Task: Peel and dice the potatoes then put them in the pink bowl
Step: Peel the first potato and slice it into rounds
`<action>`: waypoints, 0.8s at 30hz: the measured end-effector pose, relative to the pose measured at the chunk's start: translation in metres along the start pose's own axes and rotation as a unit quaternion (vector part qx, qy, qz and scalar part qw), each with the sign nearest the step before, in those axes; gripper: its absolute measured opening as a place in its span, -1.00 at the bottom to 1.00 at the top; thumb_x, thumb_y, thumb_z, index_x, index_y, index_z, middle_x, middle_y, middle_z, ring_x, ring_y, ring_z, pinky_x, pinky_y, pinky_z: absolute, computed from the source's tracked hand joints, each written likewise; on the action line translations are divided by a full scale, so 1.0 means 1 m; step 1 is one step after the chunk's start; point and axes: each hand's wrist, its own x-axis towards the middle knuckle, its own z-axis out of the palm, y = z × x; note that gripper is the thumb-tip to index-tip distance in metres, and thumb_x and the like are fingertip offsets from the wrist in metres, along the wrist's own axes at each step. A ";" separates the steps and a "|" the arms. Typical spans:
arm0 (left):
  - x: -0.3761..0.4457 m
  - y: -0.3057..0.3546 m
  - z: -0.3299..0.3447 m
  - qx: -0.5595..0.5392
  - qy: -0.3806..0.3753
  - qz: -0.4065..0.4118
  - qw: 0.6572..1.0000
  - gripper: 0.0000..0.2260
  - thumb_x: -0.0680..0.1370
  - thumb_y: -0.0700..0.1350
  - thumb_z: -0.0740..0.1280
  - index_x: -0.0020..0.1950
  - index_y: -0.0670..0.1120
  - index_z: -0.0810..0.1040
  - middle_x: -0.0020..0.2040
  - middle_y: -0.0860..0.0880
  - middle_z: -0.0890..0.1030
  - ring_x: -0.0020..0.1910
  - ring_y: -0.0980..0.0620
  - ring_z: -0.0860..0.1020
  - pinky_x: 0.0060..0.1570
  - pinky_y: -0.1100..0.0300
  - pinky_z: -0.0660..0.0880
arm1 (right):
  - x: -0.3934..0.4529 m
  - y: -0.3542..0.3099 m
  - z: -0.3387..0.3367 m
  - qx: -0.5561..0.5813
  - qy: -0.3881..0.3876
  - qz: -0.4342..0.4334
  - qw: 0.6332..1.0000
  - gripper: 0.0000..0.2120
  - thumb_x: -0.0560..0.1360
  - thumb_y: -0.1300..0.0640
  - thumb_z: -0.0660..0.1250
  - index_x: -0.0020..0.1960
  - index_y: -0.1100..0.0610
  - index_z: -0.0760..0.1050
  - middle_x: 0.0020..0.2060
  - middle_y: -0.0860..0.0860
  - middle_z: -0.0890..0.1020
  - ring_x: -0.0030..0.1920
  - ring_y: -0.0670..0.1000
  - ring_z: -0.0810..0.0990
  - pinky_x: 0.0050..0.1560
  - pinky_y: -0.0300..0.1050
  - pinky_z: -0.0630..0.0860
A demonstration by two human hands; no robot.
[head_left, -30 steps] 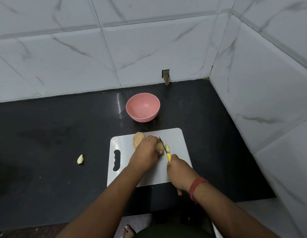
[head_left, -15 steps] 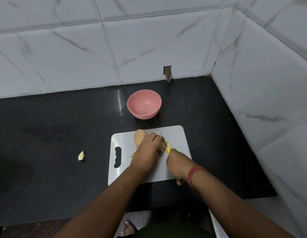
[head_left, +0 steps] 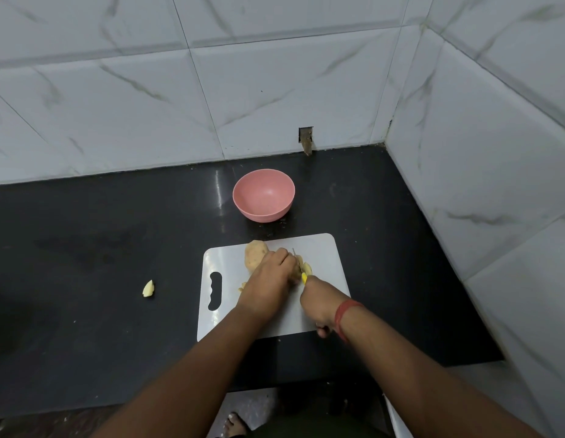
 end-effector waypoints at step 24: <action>0.000 0.002 0.001 -0.029 -0.006 -0.042 0.999 -0.76 0.47 -0.36 0.36 -0.01 -0.04 0.48 0.03 0.05 0.44 -0.06 0.07 0.39 -0.15 0.19 0.40 | -0.044 0.042 0.021 -0.043 0.002 0.023 0.999 -0.91 0.62 0.18 0.02 -0.06 0.06 0.21 -0.29 -0.04 0.34 -0.36 -0.10 0.32 -0.37 -0.24 0.31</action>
